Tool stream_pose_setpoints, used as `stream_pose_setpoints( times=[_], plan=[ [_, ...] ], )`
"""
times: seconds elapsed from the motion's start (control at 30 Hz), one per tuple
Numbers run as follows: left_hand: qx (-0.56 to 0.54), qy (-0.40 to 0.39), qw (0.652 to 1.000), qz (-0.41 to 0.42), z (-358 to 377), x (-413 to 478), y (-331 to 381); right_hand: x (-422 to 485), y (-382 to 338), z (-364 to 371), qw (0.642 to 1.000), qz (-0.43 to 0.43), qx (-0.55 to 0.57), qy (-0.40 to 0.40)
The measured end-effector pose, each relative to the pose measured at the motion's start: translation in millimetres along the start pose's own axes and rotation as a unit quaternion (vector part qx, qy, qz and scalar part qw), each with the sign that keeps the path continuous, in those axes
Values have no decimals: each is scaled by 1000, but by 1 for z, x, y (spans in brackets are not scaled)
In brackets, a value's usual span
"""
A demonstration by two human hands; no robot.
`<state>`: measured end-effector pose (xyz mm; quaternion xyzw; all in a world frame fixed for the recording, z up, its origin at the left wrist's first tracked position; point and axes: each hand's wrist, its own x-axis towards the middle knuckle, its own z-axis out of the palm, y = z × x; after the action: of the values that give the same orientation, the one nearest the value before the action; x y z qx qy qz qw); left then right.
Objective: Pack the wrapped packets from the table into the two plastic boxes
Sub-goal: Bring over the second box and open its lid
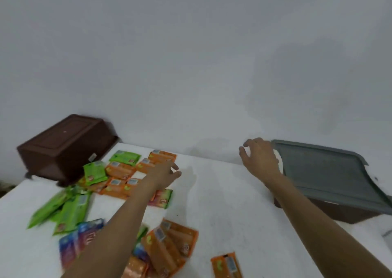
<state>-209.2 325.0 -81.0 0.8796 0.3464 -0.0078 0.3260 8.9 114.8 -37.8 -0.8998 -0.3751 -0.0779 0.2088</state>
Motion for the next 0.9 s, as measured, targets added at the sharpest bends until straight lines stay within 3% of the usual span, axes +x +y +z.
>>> stream_pose_setpoints(
  times=[0.27, 0.6, 0.8, 0.9],
  plan=[
    [31, 163, 985, -36, -94, -19, -126, 31, -172, 71, 990, -86, 37, -109],
    [27, 370, 923, -98, -175, -45, -237, 62, -342, 148, 953, -187, 98, -218],
    [-28, 412, 894, -171, -201, -47, -283, 68, -415, 187, 928, -195, 169, -270],
    [-67, 403, 890, -202, -211, -40, -300, 65, -444, 200, 911, -147, 232, -308]
  ],
)
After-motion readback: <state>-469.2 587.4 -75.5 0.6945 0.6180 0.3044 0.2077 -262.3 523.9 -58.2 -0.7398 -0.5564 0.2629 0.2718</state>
